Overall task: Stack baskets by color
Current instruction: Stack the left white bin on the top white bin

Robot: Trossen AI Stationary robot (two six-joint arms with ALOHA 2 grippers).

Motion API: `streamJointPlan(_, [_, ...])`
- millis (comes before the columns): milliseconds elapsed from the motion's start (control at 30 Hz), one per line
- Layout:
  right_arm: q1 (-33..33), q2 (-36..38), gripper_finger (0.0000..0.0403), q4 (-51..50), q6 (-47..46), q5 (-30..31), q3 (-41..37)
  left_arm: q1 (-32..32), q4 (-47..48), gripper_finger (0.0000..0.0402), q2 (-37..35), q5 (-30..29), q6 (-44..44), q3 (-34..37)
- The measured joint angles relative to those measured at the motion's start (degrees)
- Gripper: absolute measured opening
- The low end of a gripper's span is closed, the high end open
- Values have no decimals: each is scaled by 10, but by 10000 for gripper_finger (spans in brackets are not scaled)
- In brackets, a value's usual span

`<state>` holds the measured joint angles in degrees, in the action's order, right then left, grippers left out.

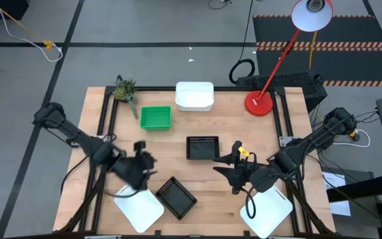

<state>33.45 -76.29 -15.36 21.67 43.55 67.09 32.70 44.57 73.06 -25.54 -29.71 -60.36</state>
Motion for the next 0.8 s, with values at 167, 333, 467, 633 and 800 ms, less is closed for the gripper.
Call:
streamJointPlan(167, [0,0,139,1,0,0,0,117,66,200,20,2,-202,2])
streamJointPlan(333, [0,0,139,4,0,0,0,236,140,183,50,2,-406,3])
streamJointPlan(467, [-1,0,139,5,0,1,0,297,167,155,75,5,-517,3])
streamJointPlan(633, [-9,0,139,6,0,0,0,338,200,135,105,14,-585,3])
streamJointPlan(800, [-16,0,139,6,0,0,0,346,250,134,119,26,-637,3])
